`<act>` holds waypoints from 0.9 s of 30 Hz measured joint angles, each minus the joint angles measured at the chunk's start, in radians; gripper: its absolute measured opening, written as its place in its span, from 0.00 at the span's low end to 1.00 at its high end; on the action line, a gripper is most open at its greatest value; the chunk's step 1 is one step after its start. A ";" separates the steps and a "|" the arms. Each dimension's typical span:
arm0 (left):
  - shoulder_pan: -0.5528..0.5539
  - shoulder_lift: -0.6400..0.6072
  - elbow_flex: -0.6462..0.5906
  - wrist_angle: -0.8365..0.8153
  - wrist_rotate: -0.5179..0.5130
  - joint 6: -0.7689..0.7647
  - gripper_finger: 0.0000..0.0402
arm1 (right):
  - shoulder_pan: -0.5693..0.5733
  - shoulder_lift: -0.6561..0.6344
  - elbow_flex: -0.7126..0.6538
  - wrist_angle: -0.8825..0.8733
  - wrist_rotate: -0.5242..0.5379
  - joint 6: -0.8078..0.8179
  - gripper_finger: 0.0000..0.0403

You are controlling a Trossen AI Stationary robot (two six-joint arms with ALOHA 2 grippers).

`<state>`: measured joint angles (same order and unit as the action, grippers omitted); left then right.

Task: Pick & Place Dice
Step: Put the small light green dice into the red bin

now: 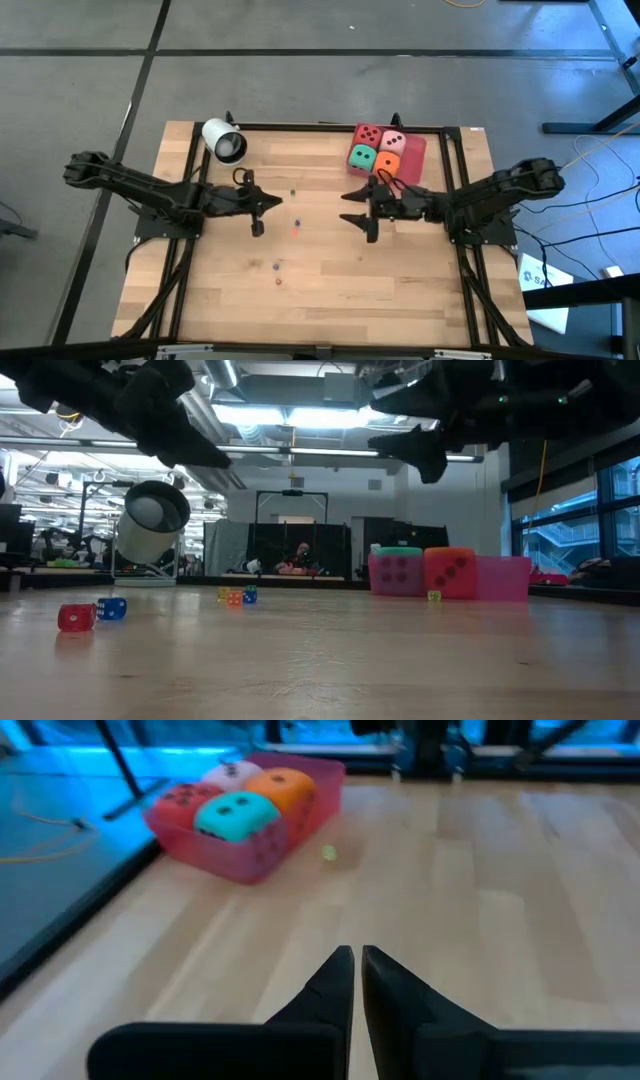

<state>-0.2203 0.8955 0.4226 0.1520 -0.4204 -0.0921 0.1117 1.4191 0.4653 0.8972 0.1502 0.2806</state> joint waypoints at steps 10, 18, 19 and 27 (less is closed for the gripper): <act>0.000 0.004 -0.003 0.001 -0.048 0.017 0.06 | 0.000 0.233 0.157 -0.023 0.063 0.026 0.74; -0.001 0.016 -0.009 0.012 0.025 -0.001 0.06 | 0.001 0.276 0.260 -0.023 0.055 -0.198 0.74; -0.002 0.016 -0.013 0.014 0.026 -0.001 0.05 | 0.006 0.267 0.255 -0.021 0.084 -0.223 0.74; 0.015 0.016 -0.140 0.193 0.001 -0.003 0.07 | 0.078 0.252 0.107 -0.032 0.354 -0.165 0.74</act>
<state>-0.2055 0.9115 0.2829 0.3451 -0.4189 -0.0951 0.1899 1.6714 0.5727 0.8648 0.5040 0.1156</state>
